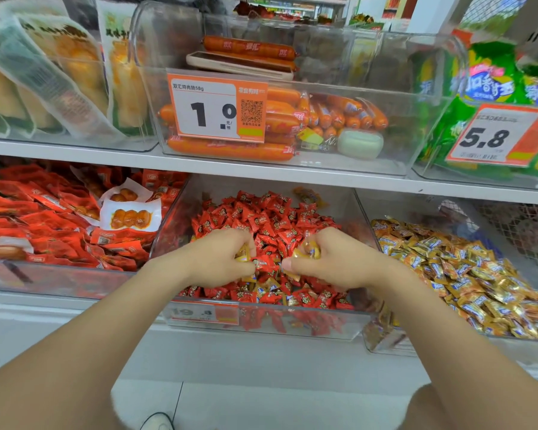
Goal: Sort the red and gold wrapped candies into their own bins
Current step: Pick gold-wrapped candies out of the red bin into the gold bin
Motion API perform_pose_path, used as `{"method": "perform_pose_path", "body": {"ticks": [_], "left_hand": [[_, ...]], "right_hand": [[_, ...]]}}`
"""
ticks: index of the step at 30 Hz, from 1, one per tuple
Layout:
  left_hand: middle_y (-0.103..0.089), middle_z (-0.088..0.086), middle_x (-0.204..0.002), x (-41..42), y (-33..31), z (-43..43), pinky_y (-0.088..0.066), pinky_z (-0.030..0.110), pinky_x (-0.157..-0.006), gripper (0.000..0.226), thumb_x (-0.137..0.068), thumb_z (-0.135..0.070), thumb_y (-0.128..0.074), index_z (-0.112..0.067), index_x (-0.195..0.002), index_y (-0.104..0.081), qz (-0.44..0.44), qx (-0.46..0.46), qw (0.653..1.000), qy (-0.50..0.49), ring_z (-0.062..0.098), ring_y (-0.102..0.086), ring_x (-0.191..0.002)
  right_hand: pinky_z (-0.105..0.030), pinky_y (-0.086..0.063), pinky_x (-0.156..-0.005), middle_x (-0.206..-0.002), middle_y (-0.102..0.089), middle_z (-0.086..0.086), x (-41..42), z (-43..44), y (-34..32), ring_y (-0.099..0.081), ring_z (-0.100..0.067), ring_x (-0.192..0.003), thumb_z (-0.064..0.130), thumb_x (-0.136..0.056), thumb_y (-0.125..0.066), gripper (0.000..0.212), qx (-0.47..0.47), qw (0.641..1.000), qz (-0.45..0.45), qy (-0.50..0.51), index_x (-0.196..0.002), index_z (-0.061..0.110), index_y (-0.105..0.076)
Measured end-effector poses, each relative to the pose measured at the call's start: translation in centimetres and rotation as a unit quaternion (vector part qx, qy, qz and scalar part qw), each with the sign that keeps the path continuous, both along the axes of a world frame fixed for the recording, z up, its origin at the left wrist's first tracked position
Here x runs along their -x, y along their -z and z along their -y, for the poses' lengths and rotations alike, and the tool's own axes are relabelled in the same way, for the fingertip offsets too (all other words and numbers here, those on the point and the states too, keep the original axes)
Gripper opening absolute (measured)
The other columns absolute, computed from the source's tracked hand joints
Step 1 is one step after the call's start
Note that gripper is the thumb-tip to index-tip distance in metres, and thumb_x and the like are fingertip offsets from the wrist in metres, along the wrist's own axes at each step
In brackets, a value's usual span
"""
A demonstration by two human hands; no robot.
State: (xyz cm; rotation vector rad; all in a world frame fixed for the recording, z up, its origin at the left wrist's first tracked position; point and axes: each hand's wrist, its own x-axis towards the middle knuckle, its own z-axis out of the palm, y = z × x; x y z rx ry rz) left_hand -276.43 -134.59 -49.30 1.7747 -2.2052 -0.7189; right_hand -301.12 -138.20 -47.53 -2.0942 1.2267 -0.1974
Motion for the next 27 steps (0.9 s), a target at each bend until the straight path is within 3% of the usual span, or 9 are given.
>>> {"method": "perform_pose_path", "body": {"ticks": [2,6,11,13,15,17,20,24,27], "left_hand": [[-0.075,-0.002,-0.084,-0.1,0.2,0.1,-0.043,0.021,-0.054,0.003,-0.1,-0.032,-0.062,-0.031,-0.099,-0.065,-0.036,-0.011,0.999,-0.006,0.007,-0.06,-0.061],[-0.073,0.003,-0.085,-0.3,-0.2,-0.2,-0.045,0.028,-0.052,0.019,-0.105,-0.046,-0.056,-0.032,-0.103,-0.068,-0.077,-0.028,0.997,-0.01,0.012,-0.054,-0.057],[-0.061,0.0,-0.068,0.0,-0.5,-0.6,-0.039,0.027,-0.048,0.017,-0.105,-0.041,-0.058,-0.027,-0.101,-0.067,-0.103,-0.007,0.993,-0.054,0.013,-0.046,-0.05],[-0.063,-0.002,-0.069,0.7,-0.8,-0.8,-0.04,0.029,-0.048,0.015,-0.105,-0.04,-0.058,-0.028,-0.103,-0.067,-0.126,0.014,0.989,-0.078,0.013,-0.049,-0.05],[-0.065,-0.01,-0.072,2.2,-1.3,-1.3,-0.042,0.027,-0.05,0.012,-0.105,-0.038,-0.058,-0.031,-0.102,-0.066,-0.156,0.046,0.982,-0.093,0.009,-0.053,-0.05],[-0.063,-0.014,-0.073,4.7,-1.9,-2.3,-0.043,0.028,-0.051,0.01,-0.105,-0.039,-0.057,-0.034,-0.103,-0.066,-0.18,0.083,0.977,-0.082,0.009,-0.056,-0.053],[-0.063,-0.018,-0.069,9.6,-3.0,-3.8,-0.039,0.02,-0.053,0.007,-0.105,-0.036,-0.058,-0.037,-0.107,-0.065,-0.242,0.108,0.963,-0.043,0.002,-0.049,-0.051],[-0.068,-0.02,-0.088,17.1,-4.6,-4.3,-0.034,0.013,-0.063,0.01,-0.104,-0.036,-0.058,-0.036,-0.113,-0.062,-0.216,0.163,0.962,0.039,-0.007,-0.054,-0.068],[-0.059,-0.011,-0.085,22.9,-4.8,-2.9,-0.035,0.026,-0.073,0.014,-0.107,-0.03,-0.054,-0.026,-0.119,-0.059,-0.128,0.175,0.971,0.102,0.004,-0.051,-0.077]], "right_hand": [[-0.027,-0.034,-0.044,-0.065,-0.033,-0.013,0.4,-0.7,-0.7,-0.034,-0.022,-0.053,0.054,-0.096,-0.071,0.06,-0.067,0.994,0.087,0.024,-0.078,0.001,-0.047],[-0.025,-0.026,-0.044,-0.077,-0.035,-0.013,0.7,-1.9,-1.5,-0.031,-0.017,-0.057,0.044,-0.097,-0.073,0.04,-0.153,0.96,0.219,0.087,-0.086,0.011,-0.054],[-0.015,-0.02,-0.032,-0.075,-0.049,-0.005,3.1,-3.1,-3.3,-0.031,-0.008,-0.052,0.03,-0.098,-0.072,0.025,-0.289,0.848,0.381,0.227,-0.094,0.013,-0.054],[-0.015,-0.018,-0.031,-0.074,-0.048,-0.005,4.9,-3.5,-4.0,-0.028,-0.007,-0.051,0.029,-0.098,-0.069,0.023,-0.285,0.829,0.417,0.243,-0.093,0.014,-0.053],[-0.019,-0.02,-0.032,-0.071,-0.049,-0.005,7.1,-3.7,-4.1,-0.031,-0.01,-0.048,0.03,-0.098,-0.069,0.023,-0.204,0.85,0.39,0.289,-0.089,0.014,-0.055],[-0.025,-0.035,-0.042,-0.067,-0.056,-0.004,9.8,-3.0,-2.9,-0.042,-0.018,-0.047,0.033,-0.097,-0.069,0.025,-0.026,0.891,0.276,0.358,-0.084,0.013,-0.061],[-0.037,-0.048,-0.071,-0.09,-0.069,-0.01,14.7,-0.8,0.0,-0.066,-0.032,-0.079,0.038,-0.098,-0.063,0.025,0.2,0.884,0.085,0.413,-0.111,0.016,-0.066],[-0.047,-0.043,-0.098,-0.122,-0.058,-0.01,18.8,0.6,3.3,-0.05,-0.039,-0.118,0.056,-0.095,-0.057,0.04,0.22,0.912,-0.118,0.326,-0.13,0.036,-0.062],[-0.048,-0.046,-0.104,-0.126,-0.062,-0.008,20.4,-0.1,3.2,-0.054,-0.035,-0.125,0.046,-0.097,-0.068,0.04,0.255,0.924,-0.075,0.276,-0.134,0.033,-0.066]]}}
